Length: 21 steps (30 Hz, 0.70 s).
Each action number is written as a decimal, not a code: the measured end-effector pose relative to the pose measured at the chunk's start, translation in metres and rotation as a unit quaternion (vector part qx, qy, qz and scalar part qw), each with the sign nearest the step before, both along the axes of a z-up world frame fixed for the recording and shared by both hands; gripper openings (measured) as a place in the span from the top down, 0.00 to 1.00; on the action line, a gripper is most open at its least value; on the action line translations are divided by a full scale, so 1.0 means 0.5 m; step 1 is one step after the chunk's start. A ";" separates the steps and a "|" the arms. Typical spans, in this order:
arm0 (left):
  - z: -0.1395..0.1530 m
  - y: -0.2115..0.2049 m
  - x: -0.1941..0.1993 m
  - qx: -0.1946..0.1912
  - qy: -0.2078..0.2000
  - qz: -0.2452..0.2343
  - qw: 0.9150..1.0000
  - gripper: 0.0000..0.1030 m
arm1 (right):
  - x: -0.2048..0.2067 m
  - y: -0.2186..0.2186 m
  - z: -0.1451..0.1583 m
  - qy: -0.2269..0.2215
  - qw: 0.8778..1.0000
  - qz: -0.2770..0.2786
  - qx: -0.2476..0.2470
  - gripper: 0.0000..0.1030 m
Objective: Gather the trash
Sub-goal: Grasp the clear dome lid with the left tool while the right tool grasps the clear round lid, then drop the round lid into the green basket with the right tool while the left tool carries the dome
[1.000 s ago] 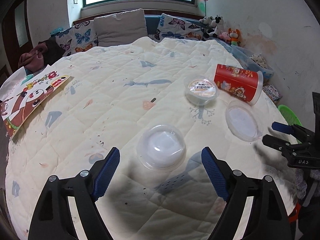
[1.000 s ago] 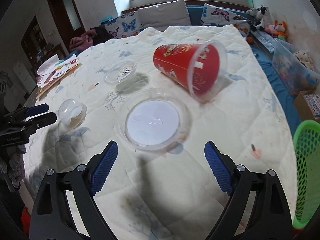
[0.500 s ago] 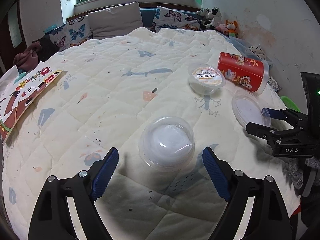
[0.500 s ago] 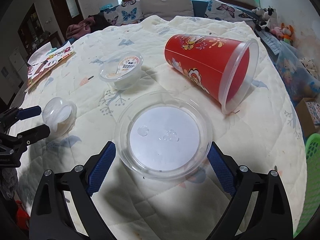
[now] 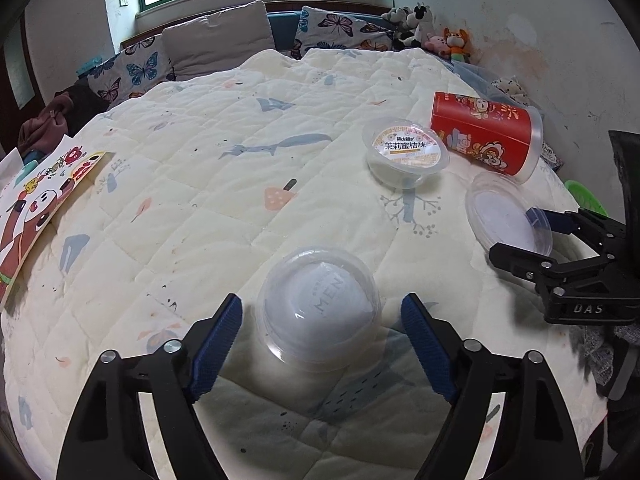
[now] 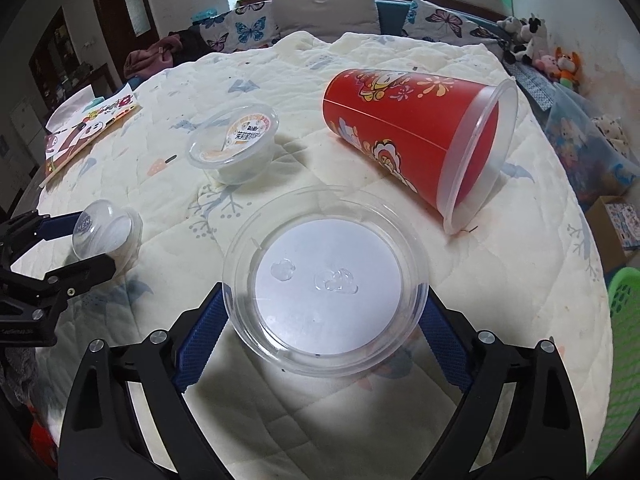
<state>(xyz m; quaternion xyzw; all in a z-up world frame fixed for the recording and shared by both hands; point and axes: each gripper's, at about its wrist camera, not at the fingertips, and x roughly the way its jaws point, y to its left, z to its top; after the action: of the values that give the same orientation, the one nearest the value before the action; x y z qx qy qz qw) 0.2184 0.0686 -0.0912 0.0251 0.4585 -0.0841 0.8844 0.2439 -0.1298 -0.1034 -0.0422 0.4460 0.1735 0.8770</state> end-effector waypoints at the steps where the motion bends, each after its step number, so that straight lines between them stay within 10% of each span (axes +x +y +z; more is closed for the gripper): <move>1: -0.004 0.000 0.002 0.001 0.002 0.001 1.000 0.28 | -0.001 0.000 0.001 0.000 1.000 0.000 0.003 0.12; 21: 0.053 -0.027 -0.043 -0.010 -0.034 -0.012 0.999 0.39 | -0.099 -0.091 0.052 -0.022 0.999 -0.003 0.045 0.13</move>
<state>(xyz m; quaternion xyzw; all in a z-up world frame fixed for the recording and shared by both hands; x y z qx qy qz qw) 0.1971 0.0551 -0.0647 0.0244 0.4269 -0.0984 0.8986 0.1941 -0.1754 -0.0774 -0.0051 0.4186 0.1900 0.8881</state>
